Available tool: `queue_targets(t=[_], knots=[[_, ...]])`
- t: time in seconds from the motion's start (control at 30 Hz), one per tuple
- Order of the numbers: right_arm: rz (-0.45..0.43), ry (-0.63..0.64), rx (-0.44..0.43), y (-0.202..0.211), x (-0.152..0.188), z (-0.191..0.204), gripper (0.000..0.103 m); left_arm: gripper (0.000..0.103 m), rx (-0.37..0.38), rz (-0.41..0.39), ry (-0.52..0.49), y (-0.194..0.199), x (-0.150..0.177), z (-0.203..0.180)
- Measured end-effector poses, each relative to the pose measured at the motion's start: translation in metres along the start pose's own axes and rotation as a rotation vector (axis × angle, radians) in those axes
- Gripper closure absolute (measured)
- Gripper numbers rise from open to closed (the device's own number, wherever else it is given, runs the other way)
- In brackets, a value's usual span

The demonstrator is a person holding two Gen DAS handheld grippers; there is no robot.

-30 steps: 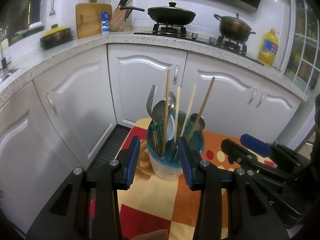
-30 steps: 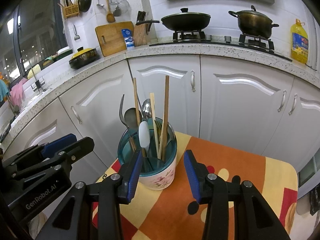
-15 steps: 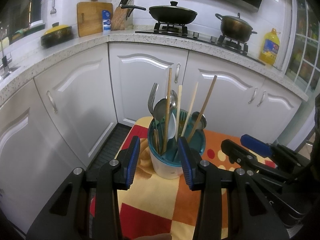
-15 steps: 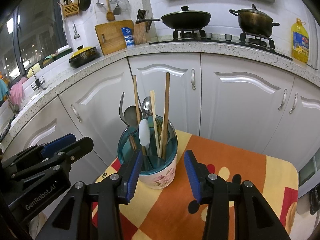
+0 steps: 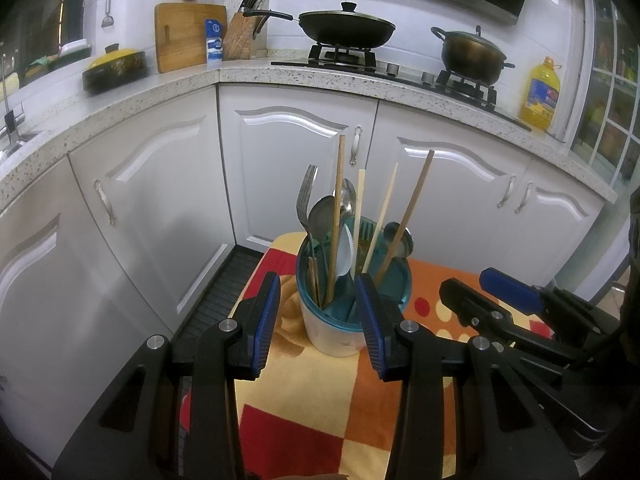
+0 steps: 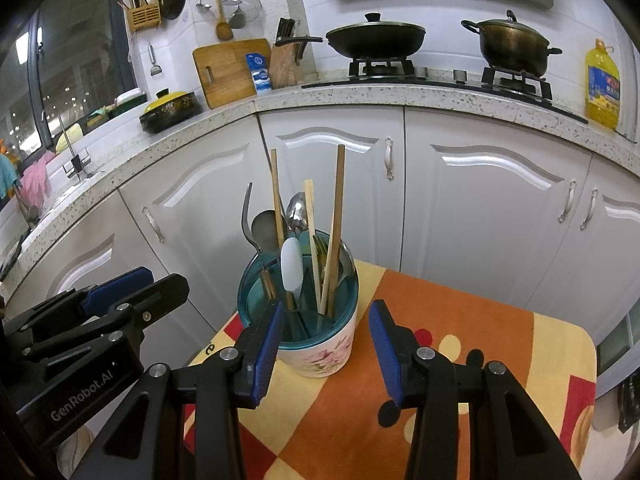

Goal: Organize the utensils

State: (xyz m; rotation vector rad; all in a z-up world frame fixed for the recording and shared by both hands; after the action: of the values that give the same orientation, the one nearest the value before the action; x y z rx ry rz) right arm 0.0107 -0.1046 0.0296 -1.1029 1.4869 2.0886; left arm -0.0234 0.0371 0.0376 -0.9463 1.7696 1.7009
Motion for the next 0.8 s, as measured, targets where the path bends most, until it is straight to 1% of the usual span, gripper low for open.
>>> queue_targets(t=[0.8], knots=[[0.005, 0.001, -0.002, 0.0013, 0.0013, -0.0005, 0.060, 0.065, 0.000, 0.012, 0.000, -0.0008, 0.0027, -0.0041]])
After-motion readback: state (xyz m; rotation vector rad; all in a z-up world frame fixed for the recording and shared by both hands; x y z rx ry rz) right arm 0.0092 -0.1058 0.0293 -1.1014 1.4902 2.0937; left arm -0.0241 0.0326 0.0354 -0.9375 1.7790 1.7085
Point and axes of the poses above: each gripper's, at about its wrist camera, not at the fingertips, and y roughly against the way its jaws point, z to its left, x to its underside, the point moved 1 cm from there along -y, roughly the way its jaws point
